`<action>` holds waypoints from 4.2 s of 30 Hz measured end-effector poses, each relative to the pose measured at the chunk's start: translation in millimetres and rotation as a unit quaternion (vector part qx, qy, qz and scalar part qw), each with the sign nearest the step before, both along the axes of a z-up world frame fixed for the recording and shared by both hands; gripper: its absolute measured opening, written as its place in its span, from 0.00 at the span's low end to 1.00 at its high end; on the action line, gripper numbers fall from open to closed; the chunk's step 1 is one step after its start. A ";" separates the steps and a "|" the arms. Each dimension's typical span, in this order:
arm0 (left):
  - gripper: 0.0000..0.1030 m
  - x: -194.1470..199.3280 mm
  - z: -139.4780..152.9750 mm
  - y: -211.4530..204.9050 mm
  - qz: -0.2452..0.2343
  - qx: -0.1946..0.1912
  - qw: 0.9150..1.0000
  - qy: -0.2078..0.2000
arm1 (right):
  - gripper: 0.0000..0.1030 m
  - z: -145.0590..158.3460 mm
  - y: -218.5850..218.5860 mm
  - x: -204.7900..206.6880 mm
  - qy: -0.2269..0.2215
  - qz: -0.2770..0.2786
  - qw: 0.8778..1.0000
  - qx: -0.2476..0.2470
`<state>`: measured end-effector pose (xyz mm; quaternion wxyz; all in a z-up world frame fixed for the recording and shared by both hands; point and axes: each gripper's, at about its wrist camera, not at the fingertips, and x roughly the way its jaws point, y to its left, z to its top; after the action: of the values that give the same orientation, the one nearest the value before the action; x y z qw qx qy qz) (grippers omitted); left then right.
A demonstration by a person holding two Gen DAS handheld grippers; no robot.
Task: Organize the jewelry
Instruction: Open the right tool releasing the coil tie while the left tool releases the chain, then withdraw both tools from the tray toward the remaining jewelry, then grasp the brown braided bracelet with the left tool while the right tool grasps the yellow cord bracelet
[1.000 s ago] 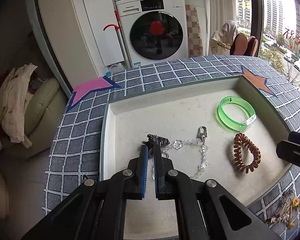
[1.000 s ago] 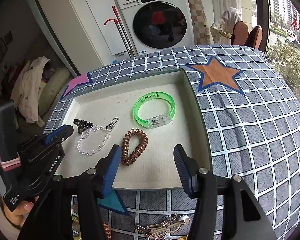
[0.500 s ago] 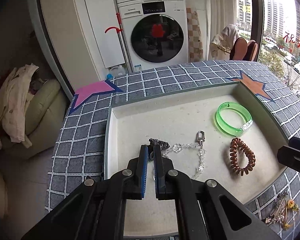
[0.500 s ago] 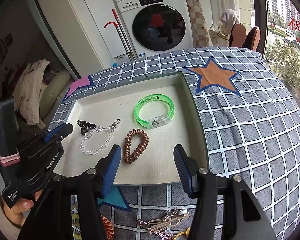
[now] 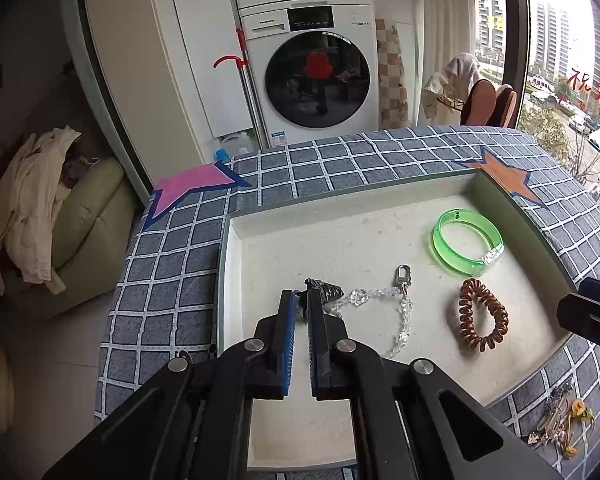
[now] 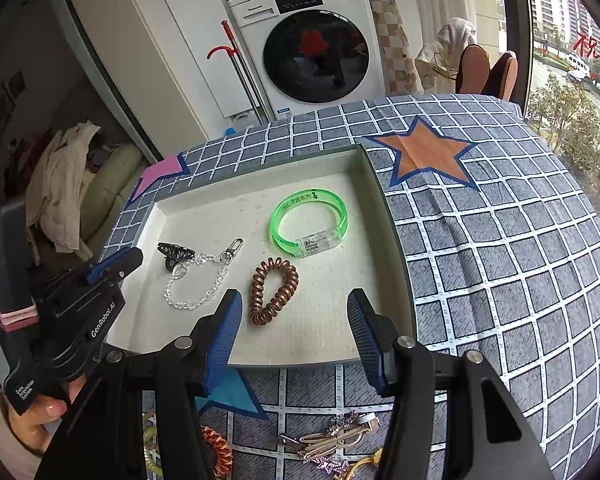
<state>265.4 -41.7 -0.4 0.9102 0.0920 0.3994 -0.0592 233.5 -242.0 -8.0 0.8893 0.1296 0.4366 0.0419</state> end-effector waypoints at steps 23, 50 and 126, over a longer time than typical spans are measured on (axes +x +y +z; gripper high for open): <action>1.00 -6.3 15.0 13.1 0.017 -0.025 1.000 -0.005 | 0.71 9.3 -4.3 -8.4 -0.015 -0.010 1.000 0.003; 1.00 -59.2 -3.0 28.9 0.007 -0.036 0.998 -0.042 | 0.85 52.5 8.2 -77.9 -0.091 -0.001 0.996 -0.002; 0.34 -108.5 -58.6 35.5 -0.045 -0.090 0.992 0.081 | 0.14 -58.3 -6.2 -119.8 0.031 0.021 0.989 -0.145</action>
<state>157.0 -6.2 -59.0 0.8759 0.0224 0.4601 -0.1432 113.7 -248.3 -66.3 0.8837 -0.0083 0.4680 -0.0073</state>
